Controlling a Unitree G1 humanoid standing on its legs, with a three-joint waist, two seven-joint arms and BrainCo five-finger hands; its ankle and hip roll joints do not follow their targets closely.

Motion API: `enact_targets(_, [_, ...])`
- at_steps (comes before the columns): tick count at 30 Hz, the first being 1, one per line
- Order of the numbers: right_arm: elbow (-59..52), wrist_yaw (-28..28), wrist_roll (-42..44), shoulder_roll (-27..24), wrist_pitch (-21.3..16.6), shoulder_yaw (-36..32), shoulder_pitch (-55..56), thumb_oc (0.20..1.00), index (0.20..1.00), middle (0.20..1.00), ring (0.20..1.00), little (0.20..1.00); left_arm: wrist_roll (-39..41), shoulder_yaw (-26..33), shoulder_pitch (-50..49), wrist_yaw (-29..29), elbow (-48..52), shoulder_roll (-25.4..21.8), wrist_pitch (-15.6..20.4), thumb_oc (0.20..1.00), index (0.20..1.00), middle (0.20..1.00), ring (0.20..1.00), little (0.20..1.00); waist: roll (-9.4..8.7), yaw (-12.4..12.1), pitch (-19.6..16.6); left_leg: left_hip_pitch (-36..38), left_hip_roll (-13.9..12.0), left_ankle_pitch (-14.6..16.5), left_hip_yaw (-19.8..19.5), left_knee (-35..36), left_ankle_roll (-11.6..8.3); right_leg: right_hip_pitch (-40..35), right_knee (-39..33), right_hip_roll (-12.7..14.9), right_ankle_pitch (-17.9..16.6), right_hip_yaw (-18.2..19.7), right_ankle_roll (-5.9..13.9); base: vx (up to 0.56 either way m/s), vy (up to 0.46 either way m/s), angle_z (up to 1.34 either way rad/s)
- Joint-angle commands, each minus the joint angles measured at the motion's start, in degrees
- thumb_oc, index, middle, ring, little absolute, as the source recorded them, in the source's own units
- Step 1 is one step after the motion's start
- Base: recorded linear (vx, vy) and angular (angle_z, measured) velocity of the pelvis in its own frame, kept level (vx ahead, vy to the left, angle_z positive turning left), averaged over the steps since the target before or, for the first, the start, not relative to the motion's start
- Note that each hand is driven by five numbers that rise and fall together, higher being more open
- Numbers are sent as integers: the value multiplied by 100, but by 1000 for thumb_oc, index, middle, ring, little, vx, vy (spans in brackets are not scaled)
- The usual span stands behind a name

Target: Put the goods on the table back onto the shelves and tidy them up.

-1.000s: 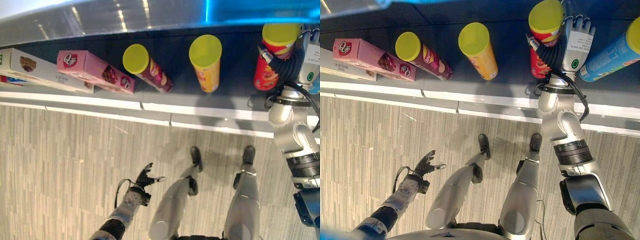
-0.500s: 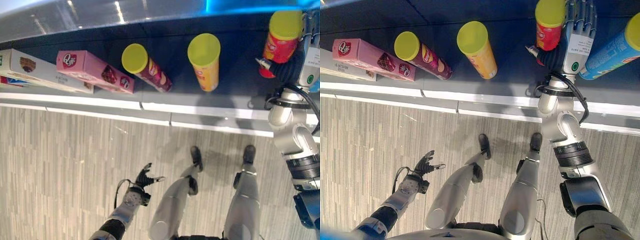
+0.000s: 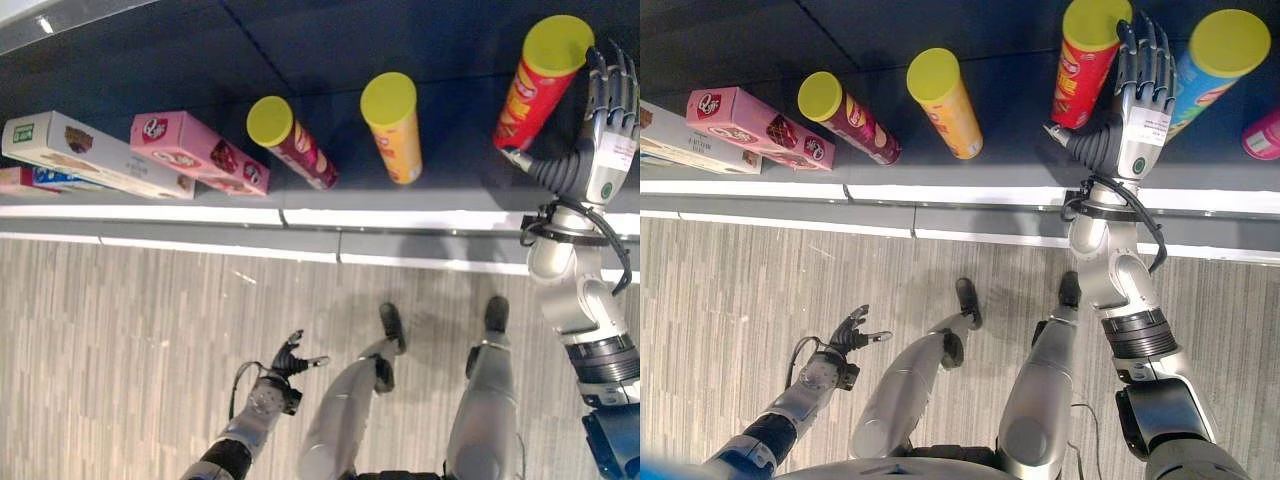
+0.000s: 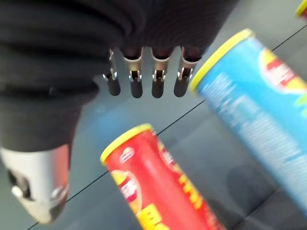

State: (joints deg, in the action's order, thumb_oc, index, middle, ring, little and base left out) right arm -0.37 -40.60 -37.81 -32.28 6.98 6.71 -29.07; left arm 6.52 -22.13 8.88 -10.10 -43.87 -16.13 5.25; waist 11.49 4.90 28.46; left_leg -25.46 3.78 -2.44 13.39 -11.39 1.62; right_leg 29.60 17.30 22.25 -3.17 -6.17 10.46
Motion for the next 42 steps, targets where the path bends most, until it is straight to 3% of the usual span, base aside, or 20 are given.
enact_targets(1, [-759,402,378,-338,-471,-166,104,1000,1000,1000,1000,1000,-23,122,-95,-33,-97,6,-15,1000,1000,1000,1000,1000,-74,186,134,383,-692,1514,-362,-1271,-570,-560,-478,273,107,-191,219,38,27,-2])
enact_targets(5, [-971,1125,1076,-412,-844,-275,882,1000,1000,1000,1000,1000,-136,269,-125,66,-164,13,-61,1000,1000,1000,1000,1000,-342,262,126,840,-743,1467,-357,-1061,-586,-1103,-725,250,30,-327,243,74,20,0])
enact_targets(6, [-1151,1746,1533,-599,-1105,-362,1544,1000,1000,1000,1000,1000,-253,453,-249,156,-220,-41,-87,1000,1000,1000,1000,1000,-562,301,-109,1112,-744,1409,-353,-771,-589,-1346,-886,239,-37,-429,283,138,29,0])
enact_targets(9, [-1189,2759,2374,-915,-1437,-477,2450,1000,1000,1000,1000,1000,-416,809,-415,340,-409,-192,-125,1000,1000,1000,1000,1000,-911,355,-490,1542,-726,1301,-242,-283,-537,-1556,-1034,161,-161,-497,337,130,51,0])
enact_targets(15, [-894,4210,3954,-992,-1557,-529,3321,1000,1000,1000,1000,1000,-698,1183,-369,606,-1170,-320,-189,1000,1000,1000,1000,1000,-1291,494,-1056,2271,-569,993,-33,745,-483,-1667,-1032,-18,-456,-288,440,90,85,-37])
enact_targets(19, [-451,4610,4173,-927,-1405,-434,3656,1000,1000,1000,1000,1000,-778,1280,-222,686,-1445,-389,-220,1000,1000,1000,1000,1000,-1436,583,-1148,2358,-629,899,73,883,-488,-1563,-973,-190,-532,-170,454,-20,-14,-26])
enact_targets(26, [419,4744,4333,-463,-1214,-277,3861,1000,1000,1000,1000,1000,-695,1313,-151,718,-1345,-525,-261,1000,1000,1000,1000,1000,-1413,401,-1117,2158,-1105,806,392,636,-475,-1947,-178,-159,255,-635,130,-120,-95,-39])
enact_targets(27, [1178,4717,4252,-195,-1072,-199,3812,1000,1000,1000,1000,1000,-439,1459,-314,732,-1153,-568,-243,1000,1000,1000,1000,1000,-1439,176,-1279,2108,-1408,862,642,426,-599,-2437,-16,221,210,-954,191,-47,-215,-30])
enact_targets(28, [1191,4715,4249,-187,-1078,-189,3804,1000,1000,1000,1000,1000,-437,1462,-324,734,-1143,-577,-248,1000,1000,1000,1000,1000,-1445,174,-1275,2113,-1412,872,646,414,-601,-2447,-25,218,205,-951,194,-183,-552,-95])
enact_targets(29, [1850,4616,4144,13,-967,-174,3712,1000,1000,1000,1000,1000,-250,1568,-470,747,-989,-610,-222,1000,1000,1000,1000,1000,-1544,-47,-1439,1960,-1772,809,929,146,-744,-2877,-259,603,-304,-1354,315,-179,-464,-103])
enact_targets(32, [2140,4577,4079,106,-902,-197,3729,1000,1000,1000,1000,1000,-182,1584,-503,782,-939,-649,-229,1000,1000,1000,1000,1000,-1617,-120,-1509,1862,-2050,732,1033,-80,-866,-3073,-401,645,-589,-1402,373,-141,-436,-138])
enact_targets(33, [2345,4621,4049,120,-835,-288,3827,1000,1000,1000,1000,1000,-173,1677,-592,811,-890,-728,-202,1000,1000,1000,1000,1000,-1716,-157,-1616,1879,-2445,501,1141,-178,-1101,-3232,-732,340,-157,-1342,445,-154,-578,-134])
enact_targets(34, [2344,4621,4049,121,-834,-288,3830,1000,1000,1000,1000,1000,-173,1676,-597,812,-885,-729,-204,1000,1000,1000,1000,1000,-1711,-165,-1613,1888,-2457,496,1145,-175,-1109,-3236,-736,328,-157,-1337,441,-211,-782,-108])
enact_targets(35, [2442,4625,4086,34,-832,-329,3855,1000,1000,1000,1000,1000,-107,1763,-665,816,-893,-744,-199,1000,1000,1000,1000,1000,-1695,-183,-1634,1946,-2869,157,1252,-96,-1331,-3210,-846,42,312,-1361,451,-137,-496,-129])
enact_targets(36, [2468,4638,4069,-52,-825,-335,3865,1000,1000,1000,1000,1000,-82,1809,-730,821,-811,-758,-185,1000,1000,1000,1000,1000,-1648,-189,-1614,2101,-3039,-10,1353,39,-1430,-3219,-876,-125,542,-1379,419,-207,-795,-130])
enact_targets(37, [2389,4612,4086,-159,-858,-472,3980,1000,1000,1000,1000,1000,21,1882,-826,947,-684,-752,-190,1000,1000,1000,1000,1000,-1585,-192,-1622,2234,-3313,-368,1409,291,-1570,-3382,-1182,-569,1076,-1445,304,-177,-741,-152])
enact_targets(39, [2558,4327,3746,-312,-919,-603,4203,1000,1000,1000,1000,1000,-77,1852,-716,901,-681,-678,-262,1000,1000,1000,1000,1000,-1492,-54,-1481,2255,-3763,-1604,1639,580,-1662,-3627,-1459,-1353,1445,-1590,-140,-222,-772,-74])
enact_targets(40, [2543,4296,3673,-322,-898,-601,4199,1000,1000,1000,1000,1000,-82,1839,-686,906,-633,-691,-259,1000,1000,1000,1000,1000,-1517,-60,-1443,2234,-3694,-1493,1516,489,-1662,-3613,-1478,-1443,1471,-1497,-203,-248,-680,17])
enact_targets(41, [2751,4153,3622,-351,-882,-592,4095,1000,1000,1000,1000,1000,-85,1785,-726,872,-534,-692,-184,1000,1000,1000,1000,1000,-1686,-184,-1339,1989,-2926,-537,551,-74,-1353,-3496,-1500,-1589,1418,-1238,-335,-180,-467,-3])
enact_targets(42, [2894,4079,3596,-348,-857,-564,4026,1000,1000,1000,1000,1000,-63,1781,-720,872,-543,-676,-179,1000,1000,1000,1000,1000,-1742,-205,-1332,1893,-2701,-257,398,-308,-1268,-3482,-1547,-1605,1370,-1163,-358,-180,-450,-53])
